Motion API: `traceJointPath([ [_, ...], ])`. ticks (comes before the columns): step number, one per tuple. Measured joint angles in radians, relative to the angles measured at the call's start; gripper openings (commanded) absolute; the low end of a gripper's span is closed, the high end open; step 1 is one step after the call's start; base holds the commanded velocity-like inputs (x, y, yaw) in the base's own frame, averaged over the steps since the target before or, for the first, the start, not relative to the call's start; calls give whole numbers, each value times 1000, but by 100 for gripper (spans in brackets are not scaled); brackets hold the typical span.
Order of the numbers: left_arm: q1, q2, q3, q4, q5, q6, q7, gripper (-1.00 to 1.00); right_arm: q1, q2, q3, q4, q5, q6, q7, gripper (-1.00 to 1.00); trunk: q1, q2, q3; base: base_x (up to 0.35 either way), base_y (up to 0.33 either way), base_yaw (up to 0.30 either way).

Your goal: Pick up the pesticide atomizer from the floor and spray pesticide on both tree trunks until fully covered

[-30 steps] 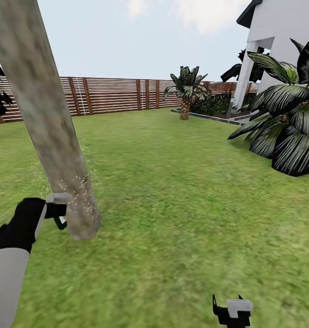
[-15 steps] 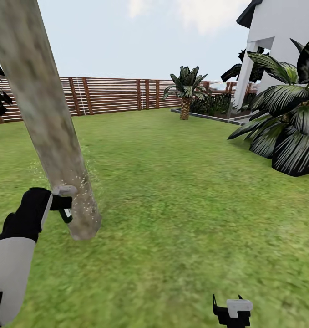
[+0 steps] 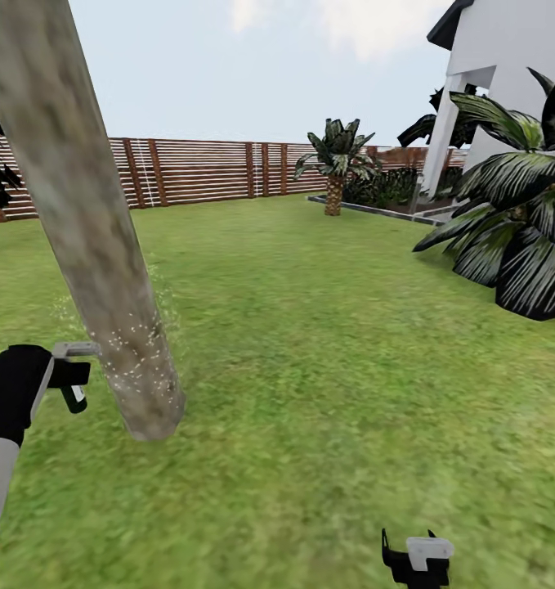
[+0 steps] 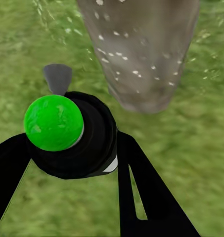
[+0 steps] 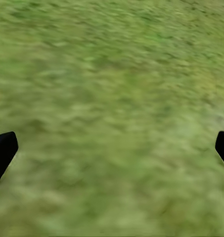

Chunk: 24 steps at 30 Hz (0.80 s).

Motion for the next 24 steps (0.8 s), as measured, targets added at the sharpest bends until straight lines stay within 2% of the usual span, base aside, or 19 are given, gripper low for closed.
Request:
traceJointPath([
  [5, 17, 6, 8, 1, -13, -5, 1, -100, 0, 0, 0, 0, 0, 0, 0, 100, 0, 0, 0, 48, 42, 0],
  [6, 34, 7, 9, 1, -12, -30, 3, -100, 0, 0, 0, 0, 0, 0, 0, 100, 0, 0, 0, 3, 3, 0],
  [8, 63, 5, 10, 1, -7, -129, 5, -100, 0, 0, 0, 0, 0, 0, 0, 100, 0, 0, 0, 1, 1, 0],
  [10, 69, -1, 13, -7, 6, -176, 4, -100, 0, -1, 0, 0, 0, 0, 0, 100, 0, 0, 0, 0, 0, 0],
  [11, 65, -2, 13, -10, 13, -178, 4, -100, 0, -1, 0, 0, 0, 0, 0, 100, 0, 0, 0, 0, 0, 0],
  [13, 54, -3, 11, -14, 50, -158, 4, -100, 0, -1, 0, 0, 0, 0, 0, 100, 0, 0, 0, 0, 0, 0],
  [14, 23, -1, 10, -15, 82, -105, 4, -100, 0, -1, -1, 0, 0, 0, 0, 100, 0, 0, 0, 0, 0, 0],
  [15, -1, 0, 9, -16, 89, -74, 4, -100, 0, -1, 0, 0, 0, 0, 0, 100, 0, 0, 0, 0, 0, 0],
  [17, -17, 0, 6, -16, 91, -50, 3, -100, 0, -1, -1, 0, 0, 0, 0, 100, 0, 0, 0, 0, 0, 0],
  [20, -13, 5, 1, -9, 84, -53, 2, -100, 0, -1, 0, 0, 0, 0, 0, 100, 0, 0, 0, 0, 0, 0],
  [24, 36, 0, 0, 0, 90, -57, 6, -100, 0, 0, 0, 0, 0, 0, 0, 100, 0, 0, 0, 0, 0, 0],
])
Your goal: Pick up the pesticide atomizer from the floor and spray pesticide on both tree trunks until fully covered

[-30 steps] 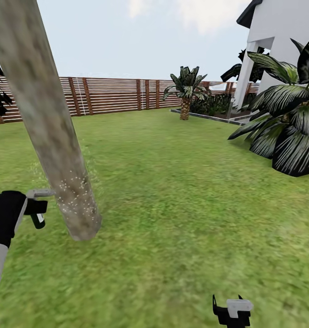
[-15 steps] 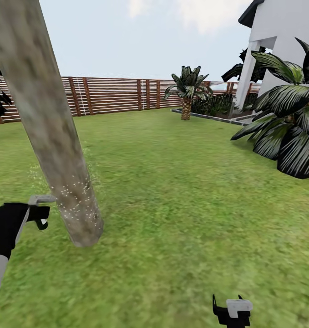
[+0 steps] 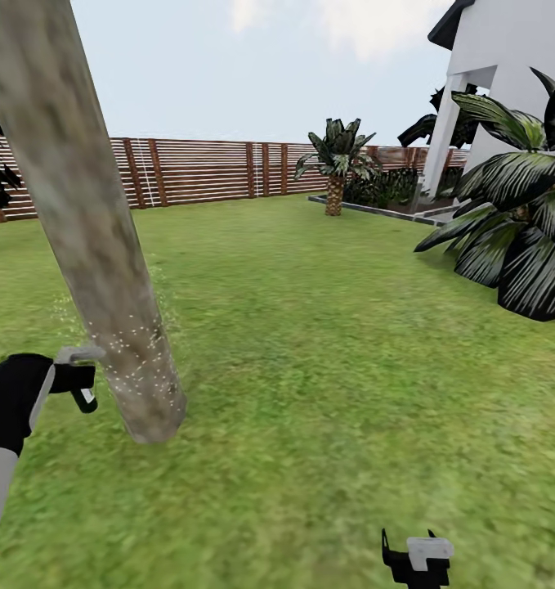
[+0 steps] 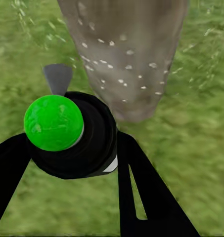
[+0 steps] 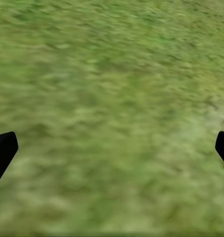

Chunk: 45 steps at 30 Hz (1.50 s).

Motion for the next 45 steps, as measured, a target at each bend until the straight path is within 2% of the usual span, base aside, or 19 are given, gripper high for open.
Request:
traceJointPath([
  [2, 12, -6, 0, 0, 6, 0, -3, -100, 0, 0, 0, 0, 0, 0, 0, 100, 0, 0, 0, 0, -83, 0],
  [5, 14, -39, 0, -1, -1, -2, 5, -100, 0, -1, 0, 0, 0, 0, 0, 100, 0, 0, 0, 0, -246, 0],
  [10, 52, -40, 0, 1, -6, -5, 6, -100, 0, -1, 0, 0, 0, 0, 0, 100, 0, 0, 0, -11, -269, 0],
  [12, 115, -40, 0, 2, -6, -76, 6, -100, 0, 0, 0, 0, 0, 0, 0, 100, 0, 0, 0, -105, -263, 0],
  [17, 196, -41, 5, 40, -6, -183, 7, -100, 0, -1, 0, 0, 0, 0, 0, 100, 0, 0, 0, -273, -122, 0],
  [19, 208, -39, 5, 95, -6, -262, 1, -100, 0, -1, -1, 0, 0, 0, 0, 100, 0, 0, 0, -334, -10, 0],
  [21, 219, -40, -1, 193, -2, -410, -10, -100, 0, -1, -1, -2, -1, 0, 0, 100, 0, 0, 0, -338, -2, 0],
  [22, 231, -41, -8, 212, -3, -444, -34, -100, 0, 0, -1, -4, 0, 1, 0, 100, 0, 0, 0, -338, -1, 0],
  [25, 269, -34, -88, 230, -34, -547, -208, -100, -1, -1, -2, -12, 2, 3, 2, 100, 0, 0, 0, -338, 0, 0],
  [27, 296, -34, -115, 234, -118, -657, -357, -100, -2, -1, 13, -58, 42, 25, 4, 100, 0, 0, 0, -339, 0, 0],
  [28, 305, -35, -121, 234, -208, -719, -491, -100, -2, 0, 27, -135, 108, 84, 9, 100, 0, 0, 0, -330, 0, 0],
  [29, 308, -35, -123, 234, -283, -758, -611, -100, -2, 1, 33, -218, 168, 153, 46, 100, 0, 0, 0, -204, 0, 0],
  [30, 309, -36, -123, 233, -320, -770, -666, -100, -2, 2, 34, -269, 200, 184, 122, 100, 0, 0, 0, -105, 0, 0],
  [32, 307, -41, -135, 230, -386, -782, -731, -100, -19, 2, 35, -312, 245, 221, 352, 100, 0, 0, 0, -41, 0, 0],
  [34, 300, -51, -205, 222, -449, -784, -803, -100, -70, 2, 35, -326, 281, 283, 565, 100, 0, 0, 0, -11, 0, 0],
  [36, 295, -77, -254, 222, -476, -781, -838, -100, -107, 3, 36, -329, 326, 313, 691, 100, 0, 0, 0, -3, 0, 0],
  [39, 295, -104, -292, 227, -496, -780, -873, -100, -125, 11, 37, -342, 403, 322, 872, 100, 0, 0, 0, 0, 0, 0],
  [41, 294, -118, -338, 228, -541, -777, -896, -100, -130, 15, 36, -363, 415, 324, 952, 100, 0, 0, 0, 0, 0, 0],
  [45, 294, -142, -356, 230, -573, -776, -903, -100, -132, 24, 37, -369, 419, 324, 978, 100, 0, 0, 0, 0, 0, 0],
])
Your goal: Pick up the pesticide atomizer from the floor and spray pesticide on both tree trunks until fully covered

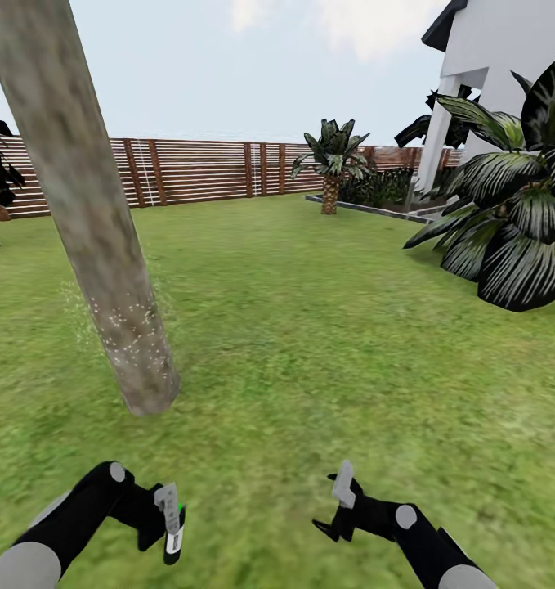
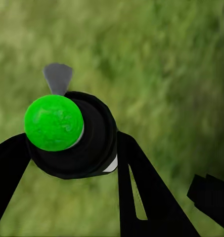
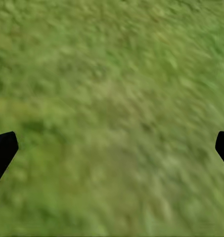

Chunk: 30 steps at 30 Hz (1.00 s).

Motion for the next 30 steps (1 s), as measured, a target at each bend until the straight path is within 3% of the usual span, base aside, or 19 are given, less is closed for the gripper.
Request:
traceJointPath([
  [3, 0, -19, -6, 0, -4, 1, 0, -100, 0, 12, 12, 0, 6, 0, 3, 100, 0, 0, 0, 0, 0, 0],
  [6, -1, -40, -52, 0, -6, 3, 2, -100, 0, 24, 94, -2, 10, -1, 4, 100, 0, 0, 0, 0, 0, 0],
  [7, -1, -44, -58, 0, -7, 3, 2, -100, 0, 25, 103, -3, 10, 0, 5, -100, 0, 0, 0, 0, 0, 0],
  [12, -2, -58, -68, -7, -12, 5, 11, -100, 0, 38, 118, -5, 12, -1, 69, -100, 0, 0, 0, 0, 0, 0],
  [16, -2, -110, -65, -2, -143, 22, 13, -100, 0, 82, 120, -6, 13, -1, 83, -100, 0, 0, 0, 0, 0, 0],
  [18, -2, -127, -64, -1, -169, 33, 14, -100, 0, 104, 120, -7, 14, -1, 84, -100, 0, 0, 0, 0, 0, 0],
  [22, -2, -163, -65, -1, -182, 38, 49, -100, 0, 142, 121, -22, 15, 0, 100, -100, 0, 0, 0, 0, 0, 0],
  [25, -1, -195, -66, -1, -183, 39, 61, -100, 0, 147, 121, -34, 14, 0, 118, -100, 0, 0, 0, 0, 0, 0],
  [27, -1, -219, -67, 0, -184, 39, 104, -100, 0, 148, 121, -35, 14, 0, 120, -100, 0, 0, 0, 0, 0, 0],
  [30, 0, -238, -68, 0, -186, 39, 130, -100, 0, 149, 121, -35, 14, 0, 120, -100, 0, 0, 0, 0, 0, 0],
])
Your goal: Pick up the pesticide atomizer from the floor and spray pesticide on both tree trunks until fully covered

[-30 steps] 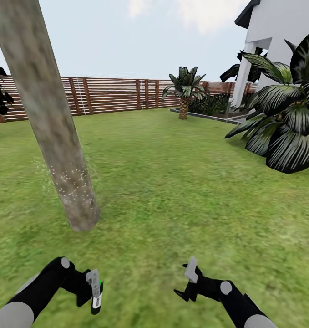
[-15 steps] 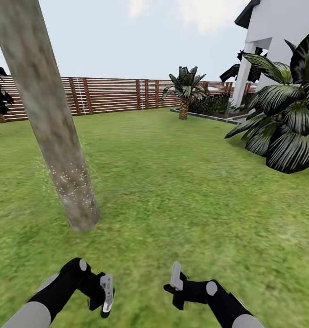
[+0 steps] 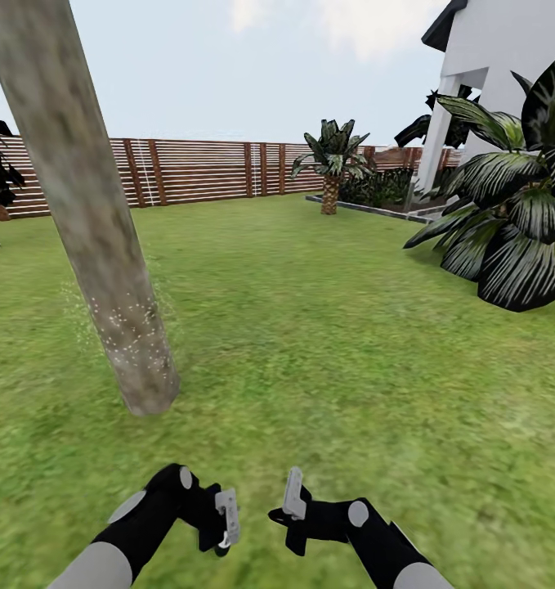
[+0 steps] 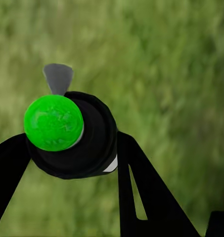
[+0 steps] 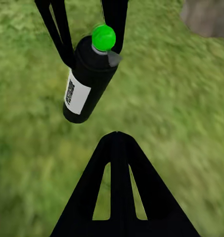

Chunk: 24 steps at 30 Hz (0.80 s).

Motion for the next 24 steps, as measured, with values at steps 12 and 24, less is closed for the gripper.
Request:
traceJointPath([
  [12, 8, -68, 4, 0, -92, 1, 6, -100, 0, 1, -1, -28, -2, 0, 32, -100, 0, 0, 0, 0, 0, 0],
  [24, 12, -88, 6, 2, -77, -2, 46, -100, 0, 0, -1, -45, -2, 1, 41, -100, 0, 0, 0, 0, 0, 0],
])
